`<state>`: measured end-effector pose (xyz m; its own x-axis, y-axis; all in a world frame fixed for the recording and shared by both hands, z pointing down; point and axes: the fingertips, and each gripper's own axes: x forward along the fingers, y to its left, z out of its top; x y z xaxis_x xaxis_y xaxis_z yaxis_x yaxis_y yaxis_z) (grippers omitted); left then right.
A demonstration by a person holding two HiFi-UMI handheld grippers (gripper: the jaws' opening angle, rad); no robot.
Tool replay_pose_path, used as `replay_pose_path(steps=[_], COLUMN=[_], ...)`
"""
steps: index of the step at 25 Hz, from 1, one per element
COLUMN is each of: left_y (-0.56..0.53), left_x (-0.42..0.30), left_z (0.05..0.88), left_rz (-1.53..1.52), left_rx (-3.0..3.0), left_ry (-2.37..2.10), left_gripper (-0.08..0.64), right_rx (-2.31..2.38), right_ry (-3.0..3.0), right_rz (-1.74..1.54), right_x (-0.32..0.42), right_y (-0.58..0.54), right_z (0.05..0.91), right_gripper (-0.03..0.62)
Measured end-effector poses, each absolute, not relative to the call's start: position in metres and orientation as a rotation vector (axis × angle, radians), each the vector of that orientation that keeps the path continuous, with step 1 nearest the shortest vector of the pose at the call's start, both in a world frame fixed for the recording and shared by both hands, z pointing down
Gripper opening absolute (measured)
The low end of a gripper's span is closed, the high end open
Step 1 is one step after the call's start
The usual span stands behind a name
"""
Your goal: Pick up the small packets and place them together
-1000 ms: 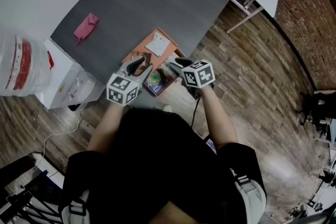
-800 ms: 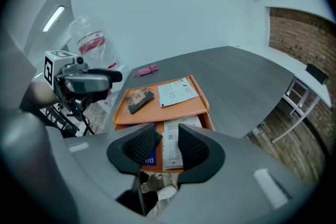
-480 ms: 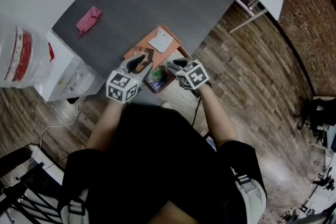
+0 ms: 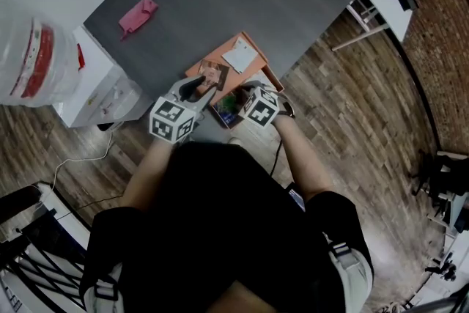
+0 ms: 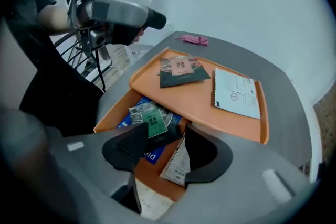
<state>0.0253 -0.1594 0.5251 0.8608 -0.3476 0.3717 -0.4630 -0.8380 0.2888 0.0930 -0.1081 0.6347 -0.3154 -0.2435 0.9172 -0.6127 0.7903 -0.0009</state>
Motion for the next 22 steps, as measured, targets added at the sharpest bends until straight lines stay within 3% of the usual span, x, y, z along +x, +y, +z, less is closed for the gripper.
replay_pose_path(steps=[6, 22], left_y=[-0.16, -0.162], left_x=[0.017, 0.007], left_z=[0.53, 0.545], left_rz=[0.443, 0.482], left_rx=[2.64, 2.583], left_ry=[-0.613, -0.63], left_gripper=[0.155, 0.155], right_rx=[0.528, 0.49], right_ry=[-1.85, -1.838], right_rz=[0.463, 0.473], right_x=[0.09, 0.091], right_y=[-0.1, -0.097], right_z=[0.657, 0.676], right_gripper=[0.299, 0.299])
